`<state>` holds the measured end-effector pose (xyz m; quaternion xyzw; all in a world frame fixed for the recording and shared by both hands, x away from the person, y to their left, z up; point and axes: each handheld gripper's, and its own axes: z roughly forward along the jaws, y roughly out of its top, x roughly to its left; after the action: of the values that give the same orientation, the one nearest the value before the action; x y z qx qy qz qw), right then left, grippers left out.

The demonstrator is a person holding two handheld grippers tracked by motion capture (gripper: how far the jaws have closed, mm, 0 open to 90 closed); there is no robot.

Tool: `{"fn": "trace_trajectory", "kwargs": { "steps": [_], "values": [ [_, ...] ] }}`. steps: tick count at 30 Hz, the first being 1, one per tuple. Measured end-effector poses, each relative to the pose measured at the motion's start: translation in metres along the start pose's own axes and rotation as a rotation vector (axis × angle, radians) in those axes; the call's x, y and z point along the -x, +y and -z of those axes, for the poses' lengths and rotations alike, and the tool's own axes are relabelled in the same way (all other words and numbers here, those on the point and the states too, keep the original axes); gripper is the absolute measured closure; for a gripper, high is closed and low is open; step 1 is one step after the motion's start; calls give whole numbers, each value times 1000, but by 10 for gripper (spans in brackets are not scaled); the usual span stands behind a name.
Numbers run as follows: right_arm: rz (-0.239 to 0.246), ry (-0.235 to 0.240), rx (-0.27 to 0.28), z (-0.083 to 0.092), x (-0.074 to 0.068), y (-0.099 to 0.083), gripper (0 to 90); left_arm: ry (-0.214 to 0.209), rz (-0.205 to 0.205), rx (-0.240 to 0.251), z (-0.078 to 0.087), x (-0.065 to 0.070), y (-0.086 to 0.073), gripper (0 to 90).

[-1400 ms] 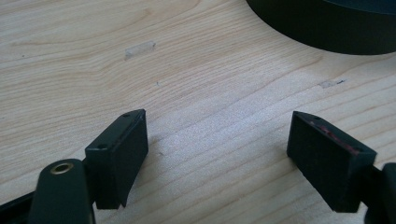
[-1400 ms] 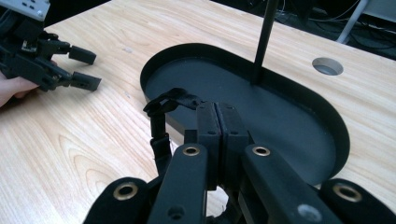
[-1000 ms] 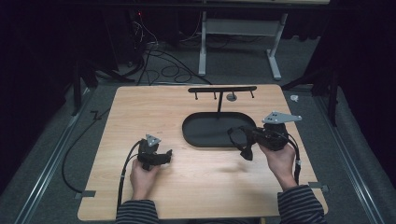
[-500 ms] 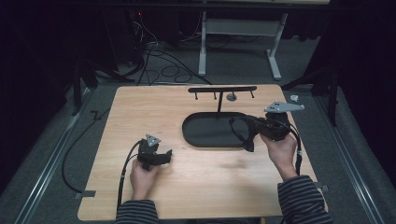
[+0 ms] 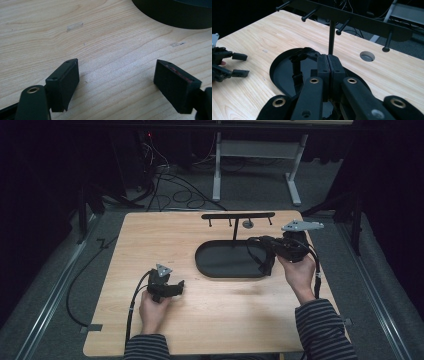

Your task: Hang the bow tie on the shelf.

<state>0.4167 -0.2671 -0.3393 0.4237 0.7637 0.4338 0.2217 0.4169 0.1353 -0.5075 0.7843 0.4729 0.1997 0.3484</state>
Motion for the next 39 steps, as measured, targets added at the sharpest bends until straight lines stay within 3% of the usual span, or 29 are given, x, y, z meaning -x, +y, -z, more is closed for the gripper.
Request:
{"fn": "trace_trajectory", "kwargs": {
  "steps": [19, 39],
  "values": [
    [-28, -49, -3, -17, 10, 21, 900, 0, 0, 0, 0, 0, 0, 210],
    [-58, -95, -20, -42, 20, 32, 900, -1, -1, 0, 0, 0, 0, 210]
  ]
}}
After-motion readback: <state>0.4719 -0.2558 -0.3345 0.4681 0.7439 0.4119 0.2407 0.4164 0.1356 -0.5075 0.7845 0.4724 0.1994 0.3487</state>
